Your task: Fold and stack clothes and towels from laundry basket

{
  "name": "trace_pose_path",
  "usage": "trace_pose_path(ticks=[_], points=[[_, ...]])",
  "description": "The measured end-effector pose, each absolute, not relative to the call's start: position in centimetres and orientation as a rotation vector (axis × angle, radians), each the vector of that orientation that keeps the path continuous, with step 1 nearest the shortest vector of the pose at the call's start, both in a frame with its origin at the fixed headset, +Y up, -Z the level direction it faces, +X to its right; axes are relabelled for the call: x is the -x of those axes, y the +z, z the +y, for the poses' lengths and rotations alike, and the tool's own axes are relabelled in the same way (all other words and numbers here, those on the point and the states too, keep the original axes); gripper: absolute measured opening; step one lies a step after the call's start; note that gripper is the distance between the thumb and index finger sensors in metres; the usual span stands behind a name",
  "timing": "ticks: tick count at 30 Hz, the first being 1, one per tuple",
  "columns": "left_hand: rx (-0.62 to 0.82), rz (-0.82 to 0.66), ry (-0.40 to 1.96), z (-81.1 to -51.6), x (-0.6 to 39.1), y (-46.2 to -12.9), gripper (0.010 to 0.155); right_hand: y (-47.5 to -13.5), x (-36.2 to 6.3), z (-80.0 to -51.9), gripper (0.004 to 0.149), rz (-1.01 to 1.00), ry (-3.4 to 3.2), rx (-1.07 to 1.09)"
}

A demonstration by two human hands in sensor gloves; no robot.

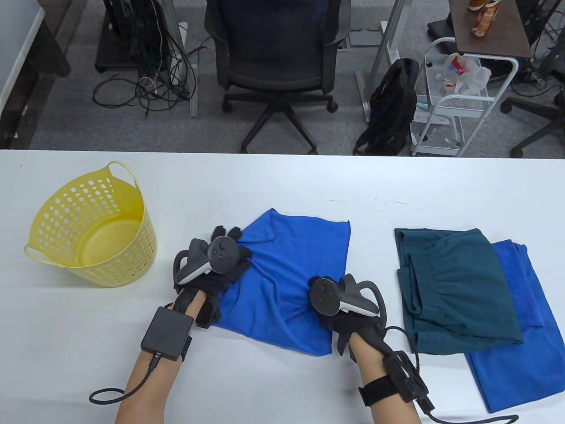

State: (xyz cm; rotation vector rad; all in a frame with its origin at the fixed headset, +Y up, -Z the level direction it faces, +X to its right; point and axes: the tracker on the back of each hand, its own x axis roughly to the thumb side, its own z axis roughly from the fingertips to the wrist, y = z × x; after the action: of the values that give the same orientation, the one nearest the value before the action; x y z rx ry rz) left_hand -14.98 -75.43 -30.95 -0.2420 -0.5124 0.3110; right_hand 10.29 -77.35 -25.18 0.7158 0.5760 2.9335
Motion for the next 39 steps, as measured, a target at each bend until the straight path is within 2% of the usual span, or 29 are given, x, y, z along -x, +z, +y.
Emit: trace_pose_path(ticks=[1, 3, 5, 7, 8, 9, 10, 12, 13, 16, 19, 21, 22, 23, 24, 25, 26, 27, 28, 29, 30, 31, 32, 33, 34, 36, 39], points=[[0.287, -0.573, 0.317, -75.5, 13.9, -31.2, 0.045, -25.2, -10.3, -77.3, 0.037, 0.588, 2.934, -0.715], [0.417, -0.557, 0.244, -76.0, 11.7, -32.3, 0.045, -24.9, -10.4, -77.3, 0.037, 0.603, 2.937, -0.715], [0.422, -0.538, 0.205, -76.5, 11.0, -33.9, 0.045, -24.6, -10.6, -77.5, 0.037, 0.574, 2.945, -0.722], [0.514, -0.395, 0.192, -77.1, 11.7, -35.7, 0.044, -24.3, -10.9, -77.7, 0.037, 0.545, 2.935, -0.723], [0.544, -0.237, 0.137, -77.1, 12.9, -36.4, 0.044, -24.2, -11.1, -77.7, 0.037, 0.546, 2.930, -0.724], [0.509, -0.148, 0.106, -76.9, 13.9, -36.6, 0.044, -24.2, -11.2, -77.7, 0.038, 0.548, 2.925, -0.724], [0.404, -0.036, 0.067, -76.4, 15.4, -36.5, 0.043, -24.2, -11.3, -77.8, 0.038, 0.540, 2.913, -0.722], [0.283, -0.125, 0.153, -75.7, 17.2, -35.7, 0.043, -24.2, -11.3, -77.8, 0.037, 0.529, 2.912, -0.727], [0.273, -0.137, 0.193, -75.6, 17.4, -35.3, 0.044, -24.3, -11.3, -77.8, 0.037, 0.529, 2.915, -0.734], [0.312, -0.221, 0.351, -74.9, 18.0, -32.8, 0.044, -24.3, -11.3, -77.8, 0.038, 0.555, 2.897, -0.727], [0.355, -0.296, 0.360, -73.7, 18.9, -28.9, 0.045, -23.8, -12.3, -76.8, 0.038, 0.653, 2.817, -0.738], [0.398, -0.279, 0.324, -72.5, 20.3, -26.9, 0.045, -23.0, -13.8, -74.9, 0.038, 0.463, 2.839, -0.696], [0.452, -0.221, 0.318, -72.0, 21.2, -26.4, 0.045, -23.0, -14.7, -73.5, 0.038, 0.369, 2.865, -0.600], [0.498, -0.174, 0.320, -71.8, 21.7, -26.7, 0.045, -23.6, -15.2, -72.8, 0.038, 0.361, 2.870, -0.480], [0.602, -0.105, 0.373, -72.1, 22.0, -27.8, 0.045, -25.3, -15.6, -72.5, 0.038, 0.594, 2.747, -0.219], [0.758, 0.013, 0.480, -72.7, 21.8, -29.8, 0.045, -27.5, -15.5, -73.1, 0.039, 0.915, 2.477, -0.036], [0.849, 0.079, 0.557, -73.2, 21.3, -31.7, 0.046, -29.5, -15.3, -73.7, 0.040, 1.102, 2.262, 0.054], [0.903, 0.176, 0.636, -72.9, 20.8, -34.5, 0.047, -31.7, -15.3, -73.0, 0.041, 1.162, 2.041, 0.185], [0.828, 0.228, 0.666, -71.3, 20.6, -35.8, 0.047, -32.5, -15.3, -71.3, 0.041, 0.973, 2.032, 0.267], [0.524, 0.281, 0.711, -67.8, 20.3, -37.0, 0.046, -33.3, -15.1, -68.1, 0.041, 0.595, 2.060, 0.328], [0.125, 0.294, 0.763, -64.0, 19.9, -37.2, 0.046, -33.5, -15.0, -64.5, 0.041, 0.308, 2.020, 0.333], [-0.062, 0.243, 0.775, -61.6, 19.7, -37.2, 0.045, -33.4, -15.0, -62.3, 0.040, 0.233, 2.017, 0.289], [-0.138, 0.100, 0.763, -59.1, 19.6, -37.0, 0.045, -33.2, -15.3, -60.0, 0.041, 0.205, 2.066, 0.206], [-0.128, 0.008, 0.747, -57.9, 19.6, -36.6, 0.045, -32.9, -15.6, -59.1, 0.041, 0.196, 2.116, 0.175], [-0.090, -0.034, 0.694, -56.9, 19.8, -35.8, 0.045, -32.1, -16.8, -57.8, 0.040, 0.085, 2.251, 0.218], [-0.114, -0.019, 0.558, -56.7, 20.7, -34.5, 0.045, -31.2, -18.8, -58.0, 0.040, -0.114, 2.397, 0.348], [-0.222, -0.010, 0.504, -58.1, 22.1, -32.7, 0.045, -29.9, -20.7, -59.6, 0.041, -0.166, 2.386, 0.374]])
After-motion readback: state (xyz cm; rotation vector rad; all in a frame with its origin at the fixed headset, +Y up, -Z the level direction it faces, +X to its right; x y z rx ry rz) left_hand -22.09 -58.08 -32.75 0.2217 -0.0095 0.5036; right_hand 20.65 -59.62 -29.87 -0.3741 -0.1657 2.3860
